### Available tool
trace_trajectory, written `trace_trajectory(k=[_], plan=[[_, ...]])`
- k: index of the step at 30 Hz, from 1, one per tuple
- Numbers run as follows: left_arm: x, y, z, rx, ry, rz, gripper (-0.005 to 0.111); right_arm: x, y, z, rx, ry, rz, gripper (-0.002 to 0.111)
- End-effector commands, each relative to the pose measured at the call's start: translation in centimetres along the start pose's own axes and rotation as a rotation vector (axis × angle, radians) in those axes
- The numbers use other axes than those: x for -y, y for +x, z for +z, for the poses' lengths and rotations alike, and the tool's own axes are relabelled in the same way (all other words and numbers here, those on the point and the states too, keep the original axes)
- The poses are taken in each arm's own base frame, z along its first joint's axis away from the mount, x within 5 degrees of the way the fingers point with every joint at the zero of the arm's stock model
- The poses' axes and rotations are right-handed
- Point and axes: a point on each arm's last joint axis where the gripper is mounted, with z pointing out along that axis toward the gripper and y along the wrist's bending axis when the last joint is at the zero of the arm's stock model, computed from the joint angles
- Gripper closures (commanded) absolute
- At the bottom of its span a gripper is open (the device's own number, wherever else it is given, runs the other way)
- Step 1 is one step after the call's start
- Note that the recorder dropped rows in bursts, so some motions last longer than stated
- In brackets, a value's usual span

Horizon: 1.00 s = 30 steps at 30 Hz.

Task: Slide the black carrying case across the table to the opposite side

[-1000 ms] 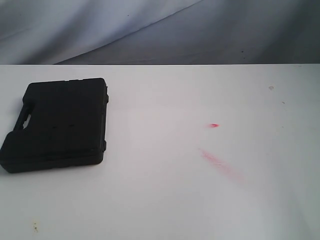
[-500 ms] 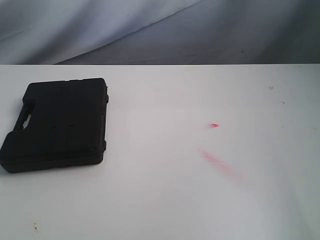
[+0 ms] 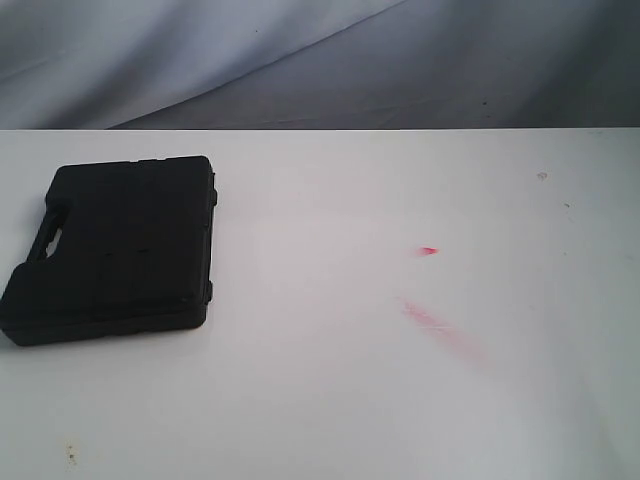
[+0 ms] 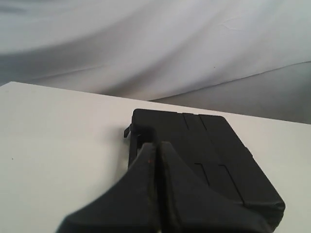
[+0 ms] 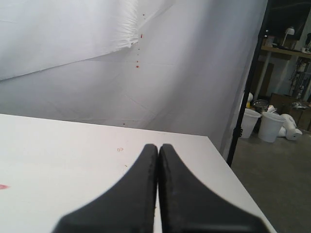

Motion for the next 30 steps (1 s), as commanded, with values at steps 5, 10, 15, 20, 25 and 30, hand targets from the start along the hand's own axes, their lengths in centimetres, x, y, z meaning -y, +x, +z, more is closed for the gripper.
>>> trace_trajectory(k=[5, 10, 15, 20, 25, 30], plan=[[-0.09, 0.61, 0.03, -0.045, -0.004, 0.033, 0.107, -0.03, 0.11, -0.01, -0.001, -0.001, 0.002, 0.108], [-0.09, 0.61, 0.03, -0.045, -0.004, 0.03, 0.107, -0.03, 0.11, -0.01, -0.001, -0.001, 0.002, 0.108], [-0.04, 0.58, 0.03, -0.042, 0.001, 0.009, 0.107, -0.03, 0.11, -0.01, -0.001, -0.001, 0.002, 0.108], [-0.04, 0.59, 0.03, -0.042, 0.001, 0.016, 0.107, -0.03, 0.11, -0.01, -0.001, -0.001, 0.002, 0.108], [-0.04, 0.59, 0.03, -0.042, 0.001, 0.016, 0.107, -0.03, 0.11, -0.01, -0.001, -0.001, 0.002, 0.108], [-0.04, 0.59, 0.03, -0.042, 0.001, 0.014, 0.107, -0.03, 0.11, -0.01, -0.001, -0.001, 0.002, 0.108]])
